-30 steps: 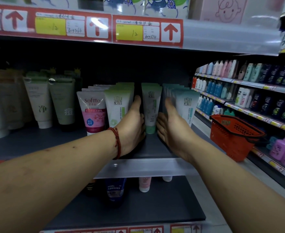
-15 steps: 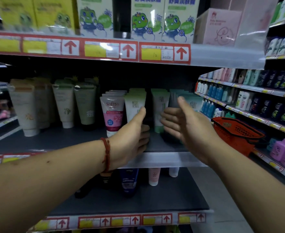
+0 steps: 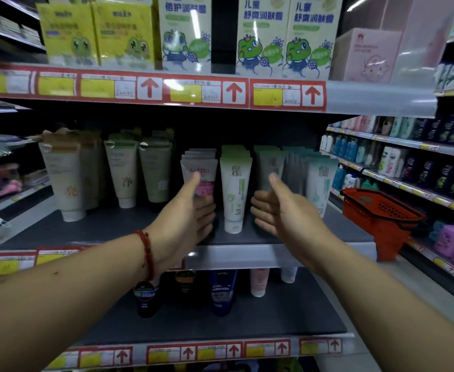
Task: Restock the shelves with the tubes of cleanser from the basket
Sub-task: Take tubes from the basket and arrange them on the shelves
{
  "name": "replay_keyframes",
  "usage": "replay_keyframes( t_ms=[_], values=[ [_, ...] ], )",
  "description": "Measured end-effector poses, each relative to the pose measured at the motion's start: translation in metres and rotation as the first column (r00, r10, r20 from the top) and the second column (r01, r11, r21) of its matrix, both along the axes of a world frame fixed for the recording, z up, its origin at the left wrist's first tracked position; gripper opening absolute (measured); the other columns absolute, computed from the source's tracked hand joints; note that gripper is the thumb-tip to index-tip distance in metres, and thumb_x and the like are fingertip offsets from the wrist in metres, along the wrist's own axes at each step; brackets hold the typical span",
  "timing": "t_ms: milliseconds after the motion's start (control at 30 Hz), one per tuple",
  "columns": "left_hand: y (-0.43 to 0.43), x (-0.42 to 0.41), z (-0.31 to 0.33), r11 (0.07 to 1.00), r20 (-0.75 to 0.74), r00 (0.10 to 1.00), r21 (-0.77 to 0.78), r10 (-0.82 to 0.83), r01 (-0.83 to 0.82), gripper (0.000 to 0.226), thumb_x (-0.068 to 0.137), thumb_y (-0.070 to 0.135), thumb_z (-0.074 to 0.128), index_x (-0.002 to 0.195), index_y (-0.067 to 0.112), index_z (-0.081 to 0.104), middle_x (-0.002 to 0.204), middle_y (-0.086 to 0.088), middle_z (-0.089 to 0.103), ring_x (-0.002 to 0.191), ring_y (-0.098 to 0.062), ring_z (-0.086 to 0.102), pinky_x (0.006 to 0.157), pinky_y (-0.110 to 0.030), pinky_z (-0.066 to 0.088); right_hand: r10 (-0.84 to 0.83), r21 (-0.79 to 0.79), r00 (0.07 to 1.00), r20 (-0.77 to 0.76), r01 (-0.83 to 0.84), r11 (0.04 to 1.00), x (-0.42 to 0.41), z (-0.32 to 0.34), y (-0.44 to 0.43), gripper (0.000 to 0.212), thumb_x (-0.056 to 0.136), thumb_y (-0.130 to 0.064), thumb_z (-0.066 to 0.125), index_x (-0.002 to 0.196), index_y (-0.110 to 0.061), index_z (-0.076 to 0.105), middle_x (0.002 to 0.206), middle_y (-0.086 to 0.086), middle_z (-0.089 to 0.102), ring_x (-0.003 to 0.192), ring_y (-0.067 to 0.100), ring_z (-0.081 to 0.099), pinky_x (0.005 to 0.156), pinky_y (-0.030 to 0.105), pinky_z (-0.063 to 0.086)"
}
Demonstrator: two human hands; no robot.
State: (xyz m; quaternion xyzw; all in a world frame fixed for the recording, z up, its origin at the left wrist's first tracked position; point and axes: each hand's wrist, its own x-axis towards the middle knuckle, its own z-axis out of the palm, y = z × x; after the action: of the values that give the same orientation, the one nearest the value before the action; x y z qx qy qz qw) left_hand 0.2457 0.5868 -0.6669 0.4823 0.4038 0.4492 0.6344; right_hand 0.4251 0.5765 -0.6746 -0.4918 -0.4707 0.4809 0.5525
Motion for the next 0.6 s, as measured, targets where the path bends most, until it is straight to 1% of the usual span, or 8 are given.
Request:
replay_keyframes(
  t_ms=[133, 233, 333, 367, 433, 533, 567, 600],
  values=[
    [0.011, 0.012, -0.001, 1.0, 0.041, 0.999, -0.023, 0.02, -0.019, 0.086, 0.096, 0.068, 0.031, 0.157, 0.007, 0.023, 0.163, -0.008, 0.028, 0.149, -0.021, 0.03, 0.123, -0.038, 0.023, -0.037, -0.006, 0.999, 0.011, 0.037, 0.999, -0.005, -0.002, 0.004, 0.074, 0.1, -0.056, 0.043, 0.151, -0.003, 0.039, 0.154, 0.011, 0.046, 0.137, 0.022, 0.05, 0.115, 0.039, 0.04],
    [0.02, 0.018, -0.004, 0.999, 0.081, 0.997, -0.041, 0.007, -0.004, 0.089, 0.095, 0.071, 0.03, 0.158, 0.009, 0.022, 0.164, -0.006, 0.027, 0.15, -0.019, 0.028, 0.123, -0.036, 0.021, -0.04, -0.009, 0.999, -0.027, 0.04, 0.999, -0.009, -0.003, 0.007, 0.075, 0.1, -0.059, 0.04, 0.155, -0.008, 0.032, 0.159, 0.008, 0.038, 0.143, 0.02, 0.042, 0.12, 0.04, 0.033],
    [0.025, 0.023, -0.005, 0.996, 0.164, 0.984, -0.046, -0.068, 0.077, 0.088, 0.095, 0.071, 0.028, 0.156, 0.007, 0.026, 0.16, -0.007, 0.035, 0.146, -0.018, 0.036, 0.111, -0.03, 0.031, -0.005, -0.025, 0.995, -0.103, 0.002, 1.0, -0.015, -0.006, 0.008, 0.079, 0.099, -0.062, 0.037, 0.155, -0.007, 0.031, 0.16, 0.008, 0.036, 0.145, 0.02, 0.04, 0.121, 0.037, 0.031],
    [0.027, 0.024, -0.007, 0.995, 0.174, 0.981, -0.039, -0.088, 0.097, 0.088, 0.096, 0.071, 0.028, 0.156, 0.006, 0.028, 0.159, -0.008, 0.038, 0.144, -0.018, 0.04, 0.107, -0.029, 0.033, 0.009, -0.025, 0.993, -0.122, -0.012, 1.0, -0.016, -0.007, 0.008, 0.079, 0.099, -0.062, 0.037, 0.154, -0.007, 0.033, 0.159, 0.008, 0.038, 0.144, 0.019, 0.041, 0.119, 0.035, 0.032],
    [0.031, 0.025, -0.011, 0.993, 0.176, 0.978, -0.025, -0.112, 0.118, 0.09, 0.095, 0.072, 0.028, 0.155, 0.005, 0.031, 0.156, -0.01, 0.042, 0.141, -0.017, 0.044, 0.105, -0.03, 0.036, 0.03, -0.019, 0.992, -0.124, -0.032, 0.999, -0.019, -0.01, 0.008, 0.075, 0.099, -0.061, 0.036, 0.152, -0.008, 0.037, 0.156, 0.006, 0.043, 0.138, 0.014, 0.047, 0.111, 0.028, 0.036],
    [0.035, 0.026, -0.014, 0.991, 0.166, 0.978, -0.013, -0.128, 0.132, 0.09, 0.094, 0.073, 0.029, 0.154, 0.005, 0.032, 0.155, -0.01, 0.044, 0.139, -0.017, 0.046, 0.102, -0.029, 0.038, 0.039, -0.004, 0.995, -0.096, -0.04, 0.999, -0.02, -0.012, 0.009, 0.071, 0.1, -0.06, 0.036, 0.15, -0.009, 0.042, 0.152, 0.003, 0.048, 0.118, 0.005, 0.053, 0.101, 0.022, 0.038],
    [0.036, 0.026, -0.014, 0.991, 0.161, 0.978, -0.01, -0.132, 0.135, 0.09, 0.095, 0.072, 0.028, 0.154, 0.005, 0.032, 0.155, -0.01, 0.043, 0.139, -0.017, 0.046, 0.101, -0.028, 0.038, 0.041, -0.001, 0.995, -0.088, -0.041, 0.999, -0.019, -0.012, 0.009, 0.071, 0.1, -0.059, 0.035, 0.15, -0.009, 0.042, 0.152, 0.003, 0.048, 0.117, 0.005, 0.052, 0.1, 0.022, 0.038],
    [0.036, 0.027, -0.014, 0.991, 0.155, 0.979, -0.008, -0.13, 0.133, 0.09, 0.095, 0.072, 0.028, 0.155, 0.005, 0.03, 0.156, -0.01, 0.042, 0.14, -0.017, 0.045, 0.102, -0.028, 0.037, 0.039, -0.001, 0.996, -0.08, -0.039, 0.999, -0.018, -0.012, 0.01, 0.071, 0.1, -0.06, 0.035, 0.151, -0.009, 0.041, 0.153, 0.003, 0.047, 0.121, 0.006, 0.052, 0.102, 0.023, 0.038]
  ],
)
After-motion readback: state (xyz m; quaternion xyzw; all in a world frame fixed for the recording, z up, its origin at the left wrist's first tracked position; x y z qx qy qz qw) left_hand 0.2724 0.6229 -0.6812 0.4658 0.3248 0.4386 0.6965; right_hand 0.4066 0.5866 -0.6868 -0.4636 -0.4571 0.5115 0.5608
